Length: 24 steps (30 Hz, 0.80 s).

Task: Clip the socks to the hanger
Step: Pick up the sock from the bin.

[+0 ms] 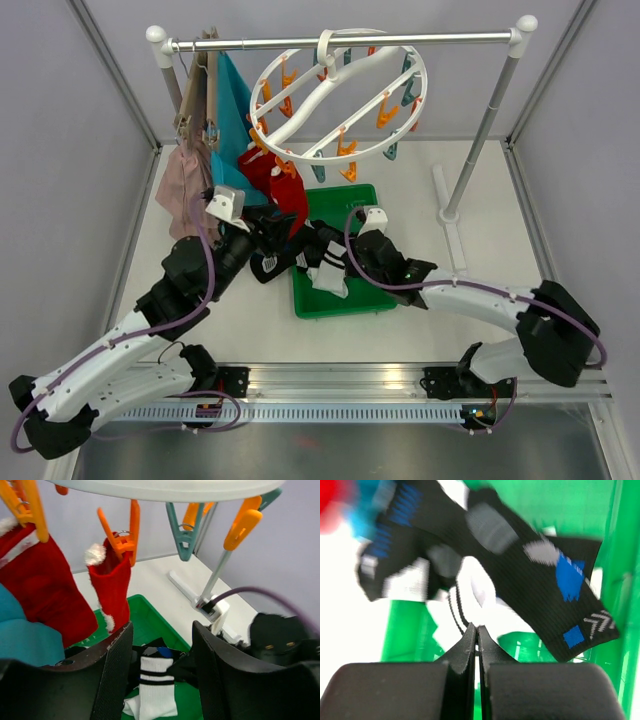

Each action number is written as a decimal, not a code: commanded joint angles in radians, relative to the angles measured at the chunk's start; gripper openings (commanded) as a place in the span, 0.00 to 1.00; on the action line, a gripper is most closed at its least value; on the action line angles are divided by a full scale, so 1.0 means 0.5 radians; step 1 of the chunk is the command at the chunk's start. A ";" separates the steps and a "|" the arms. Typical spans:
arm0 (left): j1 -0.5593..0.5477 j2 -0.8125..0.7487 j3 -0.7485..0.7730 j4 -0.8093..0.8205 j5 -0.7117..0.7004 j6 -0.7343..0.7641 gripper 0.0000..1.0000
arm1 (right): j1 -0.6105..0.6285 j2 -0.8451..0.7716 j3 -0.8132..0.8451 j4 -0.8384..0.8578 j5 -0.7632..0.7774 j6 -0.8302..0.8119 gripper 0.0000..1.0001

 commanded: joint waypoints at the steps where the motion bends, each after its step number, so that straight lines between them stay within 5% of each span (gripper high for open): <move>1: 0.006 -0.010 -0.026 0.131 0.260 0.049 0.57 | 0.060 -0.276 -0.044 0.026 0.183 -0.106 0.00; 14: 0.058 0.269 0.044 0.195 0.845 0.044 0.64 | 0.112 -1.221 0.005 -0.228 0.070 -0.440 0.00; 24: 0.328 0.478 0.102 0.453 1.643 -0.241 0.66 | 0.115 -1.409 0.189 -0.305 -0.265 -0.753 0.00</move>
